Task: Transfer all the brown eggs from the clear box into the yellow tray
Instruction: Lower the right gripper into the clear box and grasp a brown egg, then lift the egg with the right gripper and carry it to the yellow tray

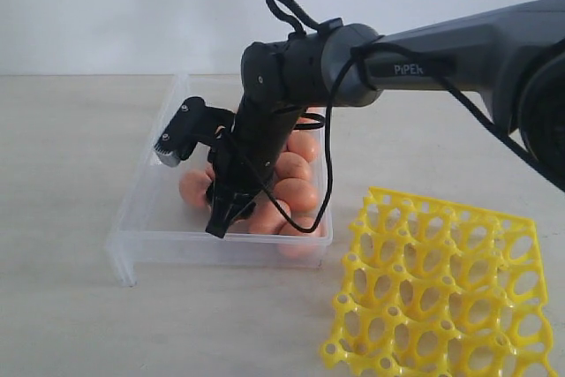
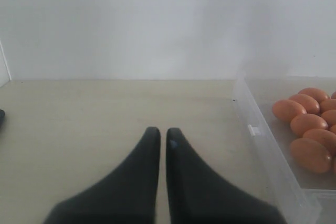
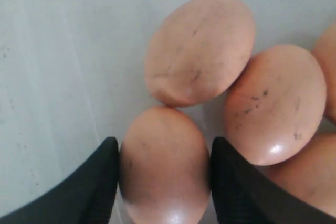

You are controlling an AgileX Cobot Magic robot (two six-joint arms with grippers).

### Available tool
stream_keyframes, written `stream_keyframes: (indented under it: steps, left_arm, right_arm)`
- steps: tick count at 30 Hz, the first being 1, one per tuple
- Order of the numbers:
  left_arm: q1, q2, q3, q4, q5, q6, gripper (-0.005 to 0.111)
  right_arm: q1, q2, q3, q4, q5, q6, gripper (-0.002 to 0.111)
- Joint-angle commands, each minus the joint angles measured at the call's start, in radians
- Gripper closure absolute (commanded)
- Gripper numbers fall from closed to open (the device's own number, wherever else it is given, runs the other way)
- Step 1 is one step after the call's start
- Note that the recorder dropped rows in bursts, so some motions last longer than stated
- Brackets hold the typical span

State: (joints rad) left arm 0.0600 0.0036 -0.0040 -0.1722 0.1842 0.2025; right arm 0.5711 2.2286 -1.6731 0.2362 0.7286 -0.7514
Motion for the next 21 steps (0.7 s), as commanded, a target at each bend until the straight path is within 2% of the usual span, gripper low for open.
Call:
stream_keyframes:
  steps: [1, 7, 10, 16, 21]
  left_arm:
    - [-0.001, -0.004, 0.004, 0.002, -0.005, 0.0, 0.103]
    - [-0.001, -0.004, 0.004, 0.002, -0.005, 0.0, 0.103]
    - [-0.001, -0.004, 0.004, 0.002, -0.005, 0.0, 0.103]
    - [-0.001, -0.004, 0.004, 0.002, -0.005, 0.0, 0.103]
    - [-0.001, -0.004, 0.004, 0.002, -0.005, 0.0, 0.103]
  right_arm:
    - [-0.003, -0.07, -0.003, 0.078, -0.004, 0.056, 0.108]
    - [-0.003, -0.157, -0.002, 0.315, -0.03, -0.04, 0.108]
    - [-0.008, -0.206, 0.041, 0.442, -0.122, -0.101, 0.108]
    - [-0.049, -0.401, 0.344, 0.745, -0.488, -0.237, 0.108]
    - [-0.053, -0.639, 0.694, 0.762, -0.86, -0.233, 0.108]
